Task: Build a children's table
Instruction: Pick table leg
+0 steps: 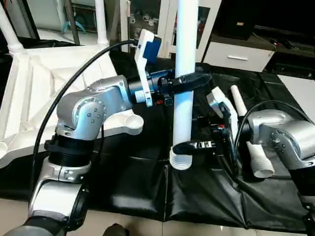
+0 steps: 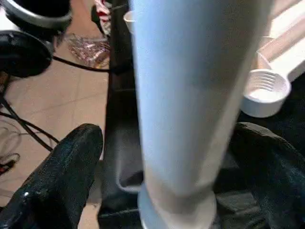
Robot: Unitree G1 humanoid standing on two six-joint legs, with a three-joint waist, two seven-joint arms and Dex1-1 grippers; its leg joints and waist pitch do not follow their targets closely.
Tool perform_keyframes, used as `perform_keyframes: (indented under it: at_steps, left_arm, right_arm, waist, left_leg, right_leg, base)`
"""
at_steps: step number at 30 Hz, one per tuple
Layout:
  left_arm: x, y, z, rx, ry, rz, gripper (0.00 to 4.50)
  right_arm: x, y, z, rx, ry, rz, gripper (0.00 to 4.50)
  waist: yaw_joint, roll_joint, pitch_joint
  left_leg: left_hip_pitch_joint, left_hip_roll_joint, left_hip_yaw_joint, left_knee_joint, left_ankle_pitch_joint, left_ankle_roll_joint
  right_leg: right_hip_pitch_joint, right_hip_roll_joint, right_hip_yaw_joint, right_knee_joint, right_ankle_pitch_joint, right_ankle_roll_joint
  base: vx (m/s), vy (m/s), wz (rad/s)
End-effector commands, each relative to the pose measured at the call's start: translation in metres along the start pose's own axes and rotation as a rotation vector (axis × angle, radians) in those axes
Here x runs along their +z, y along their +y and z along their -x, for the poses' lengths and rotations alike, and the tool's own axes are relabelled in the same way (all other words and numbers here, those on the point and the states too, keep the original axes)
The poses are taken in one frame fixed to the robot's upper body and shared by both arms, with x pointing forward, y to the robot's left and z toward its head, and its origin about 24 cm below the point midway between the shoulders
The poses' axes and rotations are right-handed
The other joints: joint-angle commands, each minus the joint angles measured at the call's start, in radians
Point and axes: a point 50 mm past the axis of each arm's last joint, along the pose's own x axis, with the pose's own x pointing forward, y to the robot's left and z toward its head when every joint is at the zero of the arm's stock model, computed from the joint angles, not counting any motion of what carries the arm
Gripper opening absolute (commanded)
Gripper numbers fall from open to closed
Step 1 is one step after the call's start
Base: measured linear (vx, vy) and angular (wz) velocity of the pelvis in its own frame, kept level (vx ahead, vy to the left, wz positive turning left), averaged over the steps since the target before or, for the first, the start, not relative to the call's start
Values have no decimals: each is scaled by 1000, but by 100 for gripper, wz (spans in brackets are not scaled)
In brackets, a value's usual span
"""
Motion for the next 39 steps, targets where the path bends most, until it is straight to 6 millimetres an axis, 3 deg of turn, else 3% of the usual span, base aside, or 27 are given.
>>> perform_keyframes:
  at_steps: [1,8,16,19,20,23,24,25,29,30,36,39]
  left_arm:
    - [6,-9,-7,-52,-1,-40,177]
    - [2,-13,-9,-82,9,-40,177]
    - [4,-16,-11,-105,3,-42,177]
    - [5,-17,-12,-113,1,-46,177]
    - [5,-17,-12,-116,-1,-47,177]
    - [6,-18,-12,-119,-2,-49,177]
    - [6,-18,-12,-119,-2,-49,177]
    - [6,-18,-12,-121,-2,-50,177]
    - [7,-18,-12,-125,-5,-52,177]
    - [7,-18,-12,-125,-7,-52,177]
    - [10,-17,-11,-115,-11,-63,175]
    - [11,-17,-10,-120,-7,-69,175]
  right_arm:
    - [-3,-1,-2,-14,18,16,450]
    - [-4,-1,-8,-3,15,16,450]
    - [-9,0,-12,14,26,12,372]
    - [-11,0,-12,16,32,8,364]
    - [-12,0,-12,16,33,6,336]
    - [-13,0,-12,15,36,4,329]
    - [-13,0,-12,15,36,4,322]
    - [-14,0,-13,14,37,3,299]
    - [-15,0,-13,12,38,0,282]
    - [-15,0,-12,12,38,-1,257]
    - [-16,0,-12,10,37,-3,204]
    - [-15,-2,-13,5,29,-1,195]
  waist:
    - [-1,2,-76]
    - [2,3,-78]
    - [6,4,-78]
    - [7,3,-78]
    - [6,4,-78]
    - [6,4,-78]
    - [7,8,-78]
    - [6,6,-79]
    - [6,6,-79]
    - [6,6,-79]
    - [7,6,-79]
    - [6,7,-79]
  left_leg:
    - [39,43,-8,-69,-193,-55]
    - [41,43,-8,-67,-183,-47]
    - [41,43,-9,-68,-192,-52]
    - [40,42,-9,-67,-191,-51]
    - [40,43,-9,-67,-190,-51]
    - [40,43,-9,-67,-188,-50]
    - [40,43,-10,-67,-188,-52]
    - [41,43,-9,-67,-192,-52]
    - [40,42,-9,-67,-190,-54]
    - [40,42,-9,-67,-192,-53]
    - [42,42,-9,-66,-190,-48]
    - [41,42,-10,-67,-196,-52]
  right_leg:
    - [29,-70,24,-66,-119,-232]
    - [29,-68,24,-63,-94,-240]
    - [30,-68,24,-63,-97,-237]
    - [31,-69,24,-64,-103,-234]
    - [31,-68,24,-63,-103,-234]
    - [30,-68,24,-63,-100,-235]
    - [30,-68,23,-62,-96,-236]
    - [30,-67,23,-63,-96,-236]
    - [31,-67,23,-62,-87,-238]
    - [31,-67,23,-62,-89,-238]
    - [30,-67,23,-62,-87,-241]
    - [31,-67,23,-62,-91,-240]
  base:
    - [0,0,0]
    - [0,0,0]
    - [0,0,0]
    - [0,0,0]
    - [0,0,0]
    - [0,0,0]
    - [0,0,0]
    - [0,0,0]
    - [0,0,0]
    - [0,0,0]
    - [0,0,0]
    - [0,0,0]
